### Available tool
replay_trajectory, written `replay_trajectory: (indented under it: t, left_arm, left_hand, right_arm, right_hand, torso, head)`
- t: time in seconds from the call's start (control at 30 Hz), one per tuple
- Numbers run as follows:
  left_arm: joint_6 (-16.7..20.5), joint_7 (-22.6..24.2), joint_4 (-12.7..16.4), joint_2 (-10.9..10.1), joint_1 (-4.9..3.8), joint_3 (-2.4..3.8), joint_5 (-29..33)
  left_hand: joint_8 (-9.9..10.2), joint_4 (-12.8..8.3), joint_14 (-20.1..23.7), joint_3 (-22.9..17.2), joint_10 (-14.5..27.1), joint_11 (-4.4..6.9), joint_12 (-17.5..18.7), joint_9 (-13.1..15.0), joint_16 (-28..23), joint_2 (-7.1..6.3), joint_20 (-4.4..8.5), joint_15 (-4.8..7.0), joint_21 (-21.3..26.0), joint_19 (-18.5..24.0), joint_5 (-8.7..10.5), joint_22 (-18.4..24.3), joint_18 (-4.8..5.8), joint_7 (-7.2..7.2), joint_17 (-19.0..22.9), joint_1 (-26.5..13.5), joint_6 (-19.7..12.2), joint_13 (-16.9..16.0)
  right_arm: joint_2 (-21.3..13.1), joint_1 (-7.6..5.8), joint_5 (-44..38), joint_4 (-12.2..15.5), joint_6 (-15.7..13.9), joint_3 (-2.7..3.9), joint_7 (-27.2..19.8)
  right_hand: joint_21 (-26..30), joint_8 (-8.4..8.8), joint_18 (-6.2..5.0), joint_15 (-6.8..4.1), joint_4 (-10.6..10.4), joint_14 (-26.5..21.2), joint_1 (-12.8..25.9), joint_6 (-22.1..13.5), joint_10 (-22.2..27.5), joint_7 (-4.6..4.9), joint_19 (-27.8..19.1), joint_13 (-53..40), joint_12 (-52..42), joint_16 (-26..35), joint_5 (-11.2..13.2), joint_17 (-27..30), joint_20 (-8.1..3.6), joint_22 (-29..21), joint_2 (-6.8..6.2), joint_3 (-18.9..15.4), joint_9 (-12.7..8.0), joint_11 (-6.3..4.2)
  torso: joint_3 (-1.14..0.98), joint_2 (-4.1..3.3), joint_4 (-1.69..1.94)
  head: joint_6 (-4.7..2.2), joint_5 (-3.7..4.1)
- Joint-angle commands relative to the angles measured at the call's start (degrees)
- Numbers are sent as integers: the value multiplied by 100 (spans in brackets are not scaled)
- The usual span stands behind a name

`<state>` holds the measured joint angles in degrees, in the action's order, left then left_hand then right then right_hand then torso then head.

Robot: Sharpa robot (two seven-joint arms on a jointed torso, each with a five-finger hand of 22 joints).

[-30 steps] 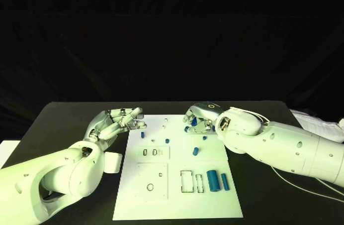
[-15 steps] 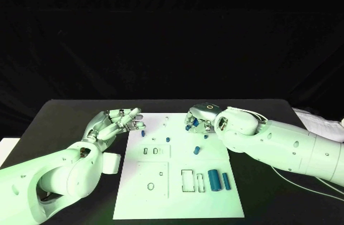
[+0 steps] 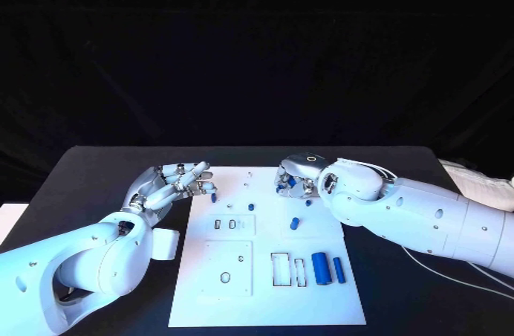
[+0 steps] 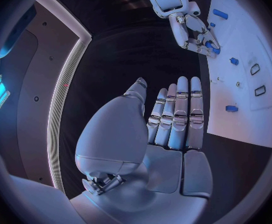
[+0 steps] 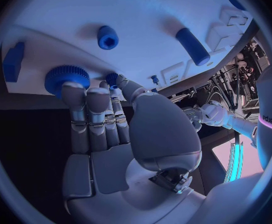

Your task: Assemble the parts on the task board

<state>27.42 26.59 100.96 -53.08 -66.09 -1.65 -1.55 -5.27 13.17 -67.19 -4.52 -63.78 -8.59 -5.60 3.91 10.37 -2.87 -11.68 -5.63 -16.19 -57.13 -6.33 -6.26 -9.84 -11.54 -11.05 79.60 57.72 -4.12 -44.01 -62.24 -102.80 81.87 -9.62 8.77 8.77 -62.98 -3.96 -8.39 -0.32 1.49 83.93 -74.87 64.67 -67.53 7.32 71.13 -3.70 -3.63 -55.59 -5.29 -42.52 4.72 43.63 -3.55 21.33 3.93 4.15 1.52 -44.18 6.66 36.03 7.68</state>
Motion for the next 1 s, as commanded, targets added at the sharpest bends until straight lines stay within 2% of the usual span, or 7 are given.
replay_trajectory:
  t: [0.03,0.23,0.43,0.53,0.77,0.83,1.0]
  left_arm:
    - [-120,-15,2,13,-8,5,14]
    - [-132,-29,1,14,-8,5,15]
    - [-146,-41,4,12,-7,5,19]
    - [-153,-39,6,13,-7,5,20]
    - [-188,-28,21,24,-7,5,20]
    - [-195,-27,29,27,-7,5,20]
    - [-213,-28,51,31,-7,5,20]
  left_hand:
    - [19,-24,28,19,17,-5,29,-8,-18,-4,-38,-13,34,12,26,8,-62,-38,-5,66,2,5]
    - [27,-40,25,13,20,-7,42,-7,-27,8,-40,-13,38,11,23,13,-64,-39,-15,87,0,5]
    - [39,-65,19,2,21,-8,58,-5,-39,28,-42,-14,41,8,21,19,-66,-41,-31,120,-1,5]
    - [43,-75,17,-3,20,-8,64,-5,-44,35,-42,-13,43,7,21,21,-66,-41,-37,133,-1,4]
    - [56,-106,14,-14,23,-9,82,-5,-59,48,-42,-13,46,3,19,27,-67,-41,-52,170,-4,5]
    - [60,-115,13,-18,23,-9,88,-4,-63,53,-43,-13,47,2,19,29,-67,-41,-57,180,-5,5]
    - [63,-123,12,-22,23,-9,93,-4,-68,57,-43,-13,48,1,19,30,-67,-41,-62,189,-5,5]
  right_arm:
    - [17,7,-55,-20,115,-6,55]
    - [27,6,-59,1,-183,-3,85]
    - [49,6,-75,52,-622,17,141]
    - [73,6,-81,63,-780,23,174]
    - [197,-25,-82,39,-1393,43,266]
    - [259,-53,-82,0,-1495,45,300]
    - [445,-95,-76,-163,-1628,48,341]
  right_hand:
    - [-102,2,57,-38,-19,183,-35,61,-50,-11,58,2,-5,-134,45,-137,7,134,-33,67,12,-4]
    - [-507,-69,134,-107,-16,234,-234,275,-291,-63,237,-14,-38,-637,201,-672,-14,686,58,338,64,-71]
    - [-717,-67,167,-113,82,207,-407,344,-396,-34,273,-7,-6,-851,203,-854,-26,939,53,585,98,-79]
    - [-742,-60,170,-108,94,197,-415,346,-398,-26,266,-5,0,-872,201,-863,-23,964,34,620,102,-74]
    - [-782,-30,169,-76,98,160,-395,337,-359,-1,211,3,13,-888,193,-830,-9,992,-36,708,109,-43]
    - [-789,-28,170,-74,98,158,-394,337,-357,1,210,3,13,-896,191,-837,-7,1001,-41,716,110,-43]
    - [-816,-21,174,-69,96,155,-385,336,-349,8,209,4,12,-925,186,-865,-2,1037,-61,741,112,-40]
  torso:
    - [7,-23,13]
    - [9,-32,22]
    - [15,-49,40]
    - [19,-53,44]
    - [27,-73,67]
    - [22,-76,66]
    - [32,-86,91]
  head:
    - [5,12]
    - [6,14]
    - [-20,13]
    - [-31,8]
    - [-61,9]
    - [-62,-9]
    - [-36,0]
